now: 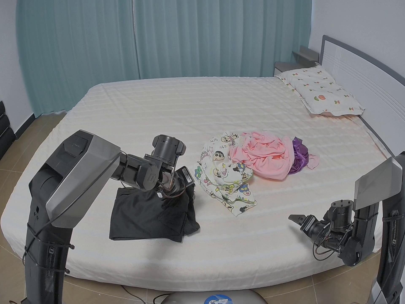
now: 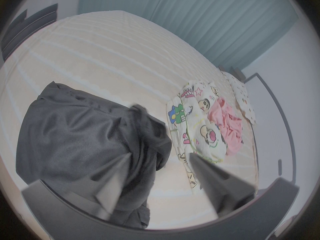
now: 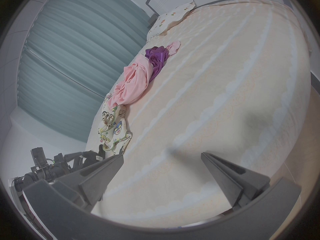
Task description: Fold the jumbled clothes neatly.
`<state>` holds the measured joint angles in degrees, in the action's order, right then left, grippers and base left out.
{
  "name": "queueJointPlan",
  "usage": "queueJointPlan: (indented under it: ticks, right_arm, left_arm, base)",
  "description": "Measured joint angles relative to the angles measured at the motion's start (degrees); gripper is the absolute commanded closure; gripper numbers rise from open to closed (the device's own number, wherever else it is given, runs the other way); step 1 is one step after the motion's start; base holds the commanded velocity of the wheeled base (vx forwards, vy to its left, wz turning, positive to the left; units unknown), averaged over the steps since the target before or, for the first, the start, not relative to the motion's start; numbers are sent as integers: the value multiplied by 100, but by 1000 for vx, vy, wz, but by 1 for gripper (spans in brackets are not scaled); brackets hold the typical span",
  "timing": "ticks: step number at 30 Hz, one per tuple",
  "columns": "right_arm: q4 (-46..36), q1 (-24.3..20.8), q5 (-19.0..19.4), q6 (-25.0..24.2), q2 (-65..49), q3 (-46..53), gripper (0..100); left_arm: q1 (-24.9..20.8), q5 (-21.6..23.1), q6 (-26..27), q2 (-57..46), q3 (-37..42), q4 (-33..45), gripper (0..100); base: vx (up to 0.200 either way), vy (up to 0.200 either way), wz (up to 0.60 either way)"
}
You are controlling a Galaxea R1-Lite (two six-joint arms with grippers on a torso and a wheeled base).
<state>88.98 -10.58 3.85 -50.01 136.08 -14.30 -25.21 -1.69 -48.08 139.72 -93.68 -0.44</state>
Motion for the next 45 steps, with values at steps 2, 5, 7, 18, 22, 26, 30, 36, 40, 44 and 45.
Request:
queueJointPlan:
  ticks: [2, 5, 7, 18, 22, 26, 30, 36, 40, 44, 45]
  right_arm:
    - [0, 0, 0, -2, 0, 0, 0]
    - [0, 0, 0, 0, 5, -2, 0]
    - [0, 0, 0, 0, 5, -2, 0]
    - [0, -38, 0, 0, 13, 5, 0]
    - [-2, -44, 0, 0, 38, 5, 0]
    - [0, -39, 0, -5, 55, -6, 0]
    - [0, -33, 0, -7, 66, -13, 0]
    - [0, -129, -57, 22, 41, -89, 0]
    - [0, -372, -139, 77, 7, -149, 0]
    - [-2, -645, -372, 173, -6, -226, 0]
    - [-5, -713, -434, 205, -9, -249, 0]
  left_arm:
    - [10, 17, -28, -18, -6, 6, 0]
    - [24, 55, -111, -127, 55, 9, 0]
    - [40, 132, -184, -258, 124, 9, 0]
    - [567, 686, 18, -1020, 1232, 11, 0]
    - [831, 749, 174, -1198, 1769, -21, 0]
    - [1072, 1064, 227, -1364, 2210, -65, 0]
    - [1367, 1570, 221, -1506, 2514, -185, 0]
    - [1918, 1970, 188, -1668, 2712, -249, 0]
    - [2208, 2298, 201, -1727, 2826, -257, 0]
    - [2395, 2647, 234, -1766, 2975, -330, 0]
    - [2431, 2701, 240, -1775, 2994, -358, 0]
  base:
    - [0, 0, 0]
    - [0, 0, 0]
    - [0, 0, 0]
    - [0, 0, 0]
    - [0, 0, 0]
    - [0, 200, 0]
    - [0, 200, 0]
    - [0, 200, 0]
    - [0, 200, 0]
    - [0, 200, 0]
    - [0, 200, 0]
